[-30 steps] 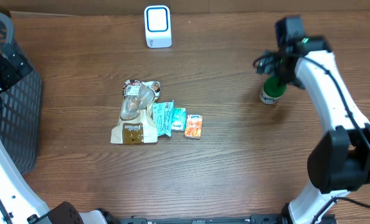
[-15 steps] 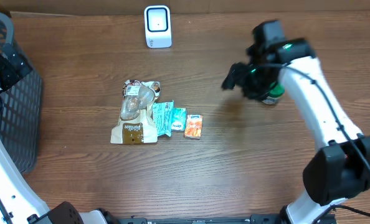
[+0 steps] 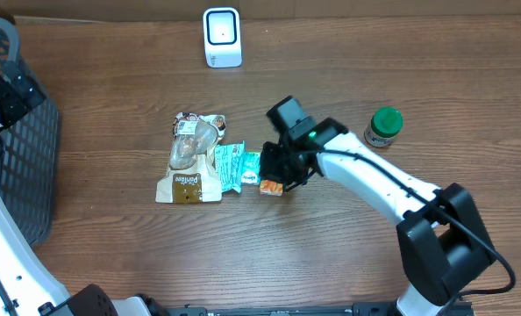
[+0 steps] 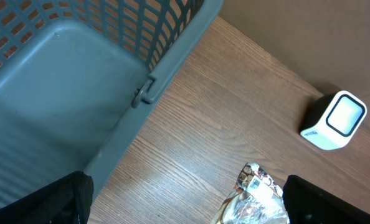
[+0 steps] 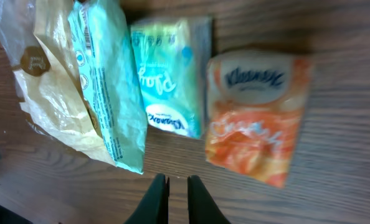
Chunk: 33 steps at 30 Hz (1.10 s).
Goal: Scan the item barcode
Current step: 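Move right gripper to orange Kleenex pack and grasp it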
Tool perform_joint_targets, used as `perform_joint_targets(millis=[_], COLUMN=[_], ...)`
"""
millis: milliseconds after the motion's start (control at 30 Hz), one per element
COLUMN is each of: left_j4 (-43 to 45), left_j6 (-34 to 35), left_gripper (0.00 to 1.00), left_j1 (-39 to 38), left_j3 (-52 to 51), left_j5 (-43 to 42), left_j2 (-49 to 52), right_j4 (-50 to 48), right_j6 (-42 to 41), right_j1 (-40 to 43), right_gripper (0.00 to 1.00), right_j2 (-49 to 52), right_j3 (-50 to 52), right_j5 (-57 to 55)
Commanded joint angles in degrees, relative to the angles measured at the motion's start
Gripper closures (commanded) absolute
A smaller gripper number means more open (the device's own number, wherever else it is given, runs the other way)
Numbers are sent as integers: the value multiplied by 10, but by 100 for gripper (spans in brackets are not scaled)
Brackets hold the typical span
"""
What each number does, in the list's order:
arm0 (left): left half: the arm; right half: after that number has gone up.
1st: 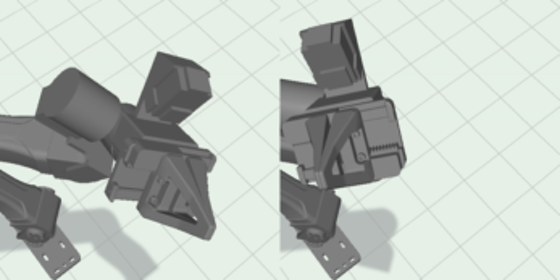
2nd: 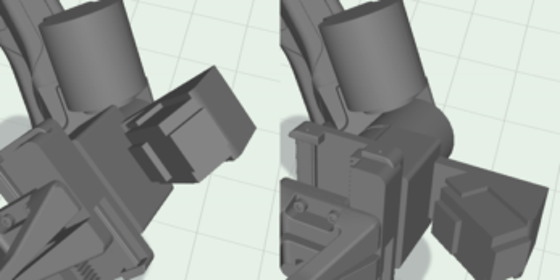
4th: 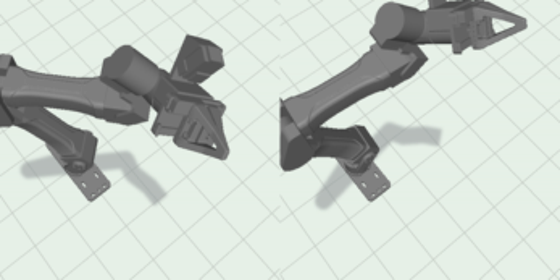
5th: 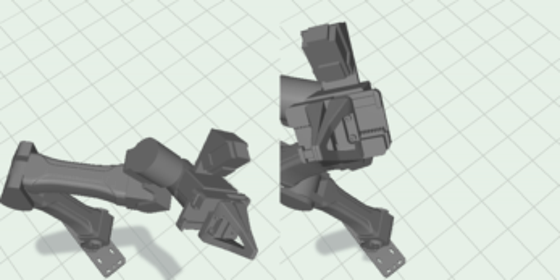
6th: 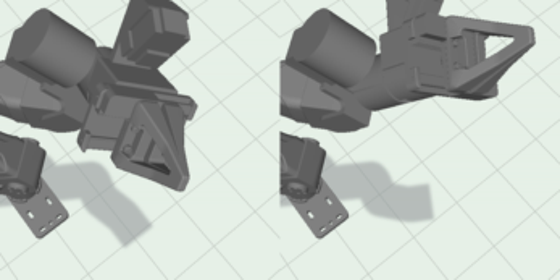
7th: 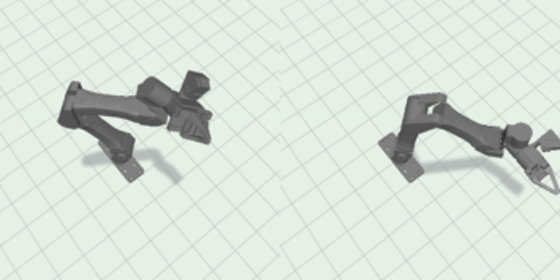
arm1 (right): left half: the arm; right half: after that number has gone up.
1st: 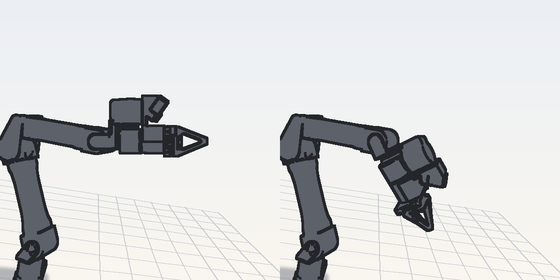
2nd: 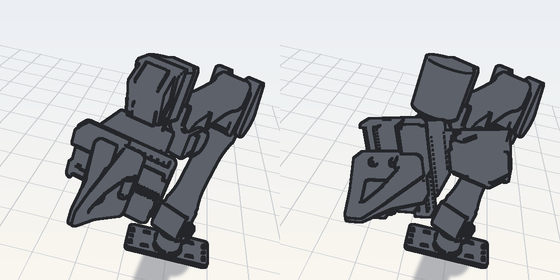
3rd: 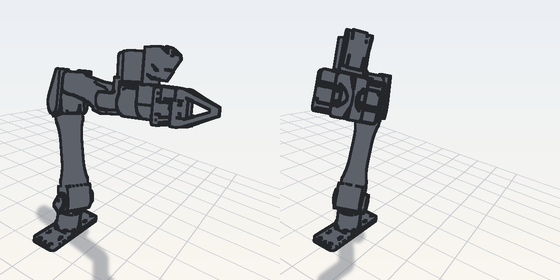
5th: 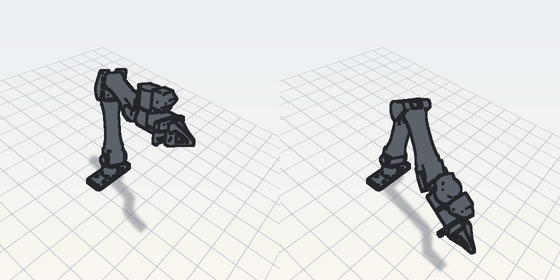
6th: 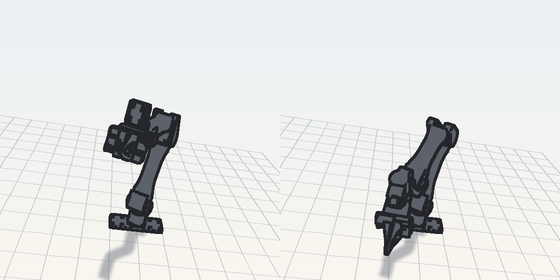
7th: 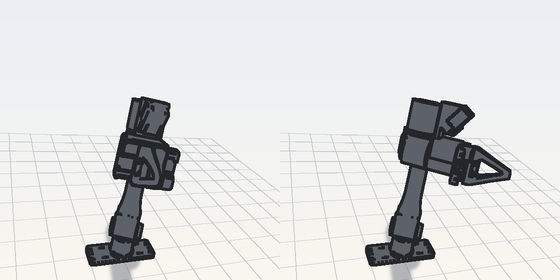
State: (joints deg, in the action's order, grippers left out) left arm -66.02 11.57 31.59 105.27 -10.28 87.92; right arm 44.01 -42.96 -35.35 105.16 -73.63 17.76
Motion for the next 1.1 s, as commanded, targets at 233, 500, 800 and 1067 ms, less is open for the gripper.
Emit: perform_joint_targets(millis=[233,500,800,1067], left_j4=[2,2,2,2], left_j6=[-11,-11,-11,-11], left_gripper=[1,0,1,1], left_j1=[-1,-1,-1,-1], left_j3=[2,2,2,2], left_j5=[2,2,2,2], left_j2=[-2,-2,-2,-2], right_j4=[7,41,45,43], right_j6=[-54,-24,45,-21], right_j1=[-12,55,80,37], right_gripper=[91,90,75,66], right_j2=[42,43,43,46], right_j3=[16,16,15,17], right_j5=[-39,-74,11,-2])
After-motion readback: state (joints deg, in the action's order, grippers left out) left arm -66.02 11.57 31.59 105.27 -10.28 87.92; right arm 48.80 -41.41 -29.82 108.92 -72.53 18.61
